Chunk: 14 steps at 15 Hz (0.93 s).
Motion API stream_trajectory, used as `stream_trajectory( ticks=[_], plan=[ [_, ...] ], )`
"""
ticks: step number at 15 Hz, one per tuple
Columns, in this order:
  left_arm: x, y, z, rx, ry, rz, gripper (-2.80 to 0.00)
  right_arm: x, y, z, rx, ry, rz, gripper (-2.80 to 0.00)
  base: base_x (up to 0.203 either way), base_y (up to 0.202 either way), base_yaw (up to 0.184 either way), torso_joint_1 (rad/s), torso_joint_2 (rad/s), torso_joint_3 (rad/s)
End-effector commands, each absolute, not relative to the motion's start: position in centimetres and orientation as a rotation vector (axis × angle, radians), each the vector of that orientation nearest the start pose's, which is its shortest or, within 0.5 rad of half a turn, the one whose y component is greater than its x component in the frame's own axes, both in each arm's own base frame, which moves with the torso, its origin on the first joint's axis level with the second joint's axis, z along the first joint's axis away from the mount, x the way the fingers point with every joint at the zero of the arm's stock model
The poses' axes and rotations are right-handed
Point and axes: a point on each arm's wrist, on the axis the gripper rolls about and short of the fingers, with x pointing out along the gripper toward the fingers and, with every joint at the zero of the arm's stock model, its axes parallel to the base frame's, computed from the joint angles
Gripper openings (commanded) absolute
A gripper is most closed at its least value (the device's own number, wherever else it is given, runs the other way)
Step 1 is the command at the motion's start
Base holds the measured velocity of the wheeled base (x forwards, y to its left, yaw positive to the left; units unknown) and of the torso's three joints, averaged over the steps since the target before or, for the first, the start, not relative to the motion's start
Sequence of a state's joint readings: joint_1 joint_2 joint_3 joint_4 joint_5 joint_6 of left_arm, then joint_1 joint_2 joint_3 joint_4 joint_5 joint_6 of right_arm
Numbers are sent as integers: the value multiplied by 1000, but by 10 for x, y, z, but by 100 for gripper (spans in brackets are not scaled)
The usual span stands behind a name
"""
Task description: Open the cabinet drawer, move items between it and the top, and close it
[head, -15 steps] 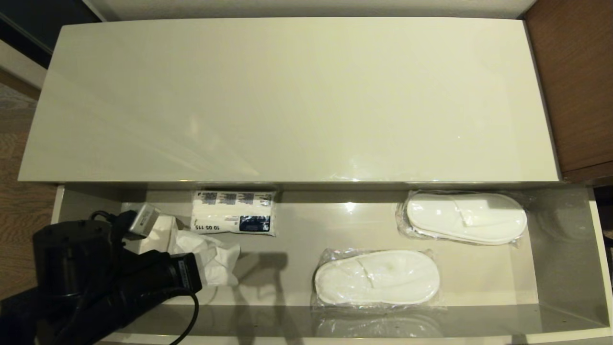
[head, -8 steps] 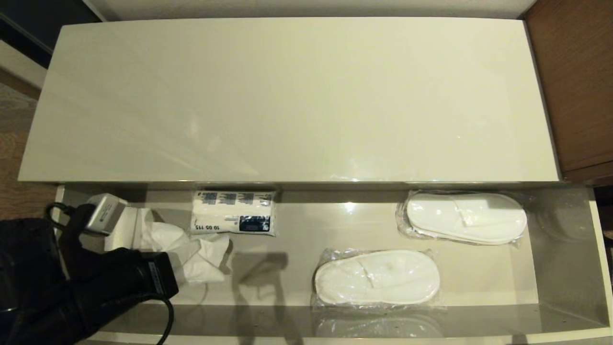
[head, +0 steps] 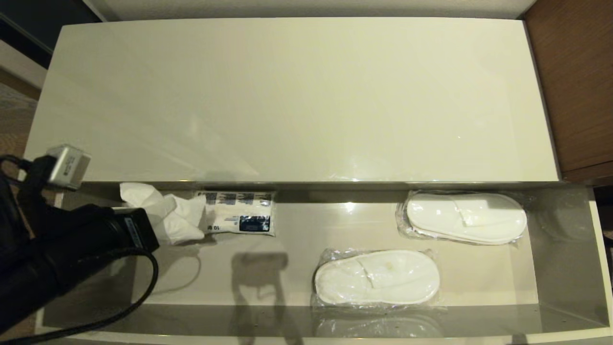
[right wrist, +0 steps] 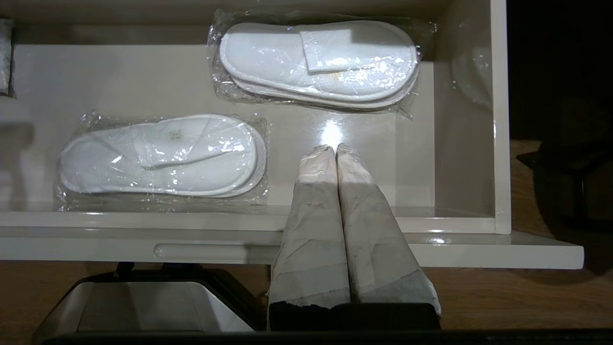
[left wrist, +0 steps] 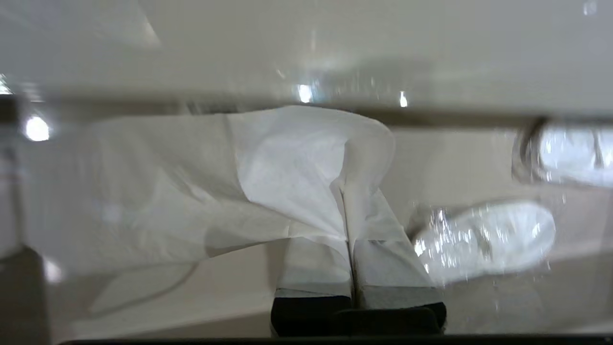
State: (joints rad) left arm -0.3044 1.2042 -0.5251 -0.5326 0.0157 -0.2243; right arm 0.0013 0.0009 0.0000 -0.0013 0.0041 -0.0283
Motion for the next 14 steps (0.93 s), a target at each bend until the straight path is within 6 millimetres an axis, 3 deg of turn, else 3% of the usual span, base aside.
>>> stream_trajectory(
  ticks=[1,3,7,11,14],
  plan=[
    [169,-43,250,-203,84,-232,-280,-23,0,75,-31,1,6,-280,0,0,0,0,0,0],
    [167,-39,258,-192,79,-215,-280,-23,0,75,-29,0,8,-280,0,0,0,0,0,0],
    [155,-34,299,-185,-10,-208,-280,-23,0,75,-31,0,11,-280,0,0,0,0,0,0],
    [154,-32,308,-185,-35,-202,-280,-23,0,75,-32,1,11,-280,0,0,0,0,0,0],
    [153,-31,303,-181,-7,-198,-280,-23,0,75,-32,1,12,-280,0,0,0,0,0,0]
  ],
)
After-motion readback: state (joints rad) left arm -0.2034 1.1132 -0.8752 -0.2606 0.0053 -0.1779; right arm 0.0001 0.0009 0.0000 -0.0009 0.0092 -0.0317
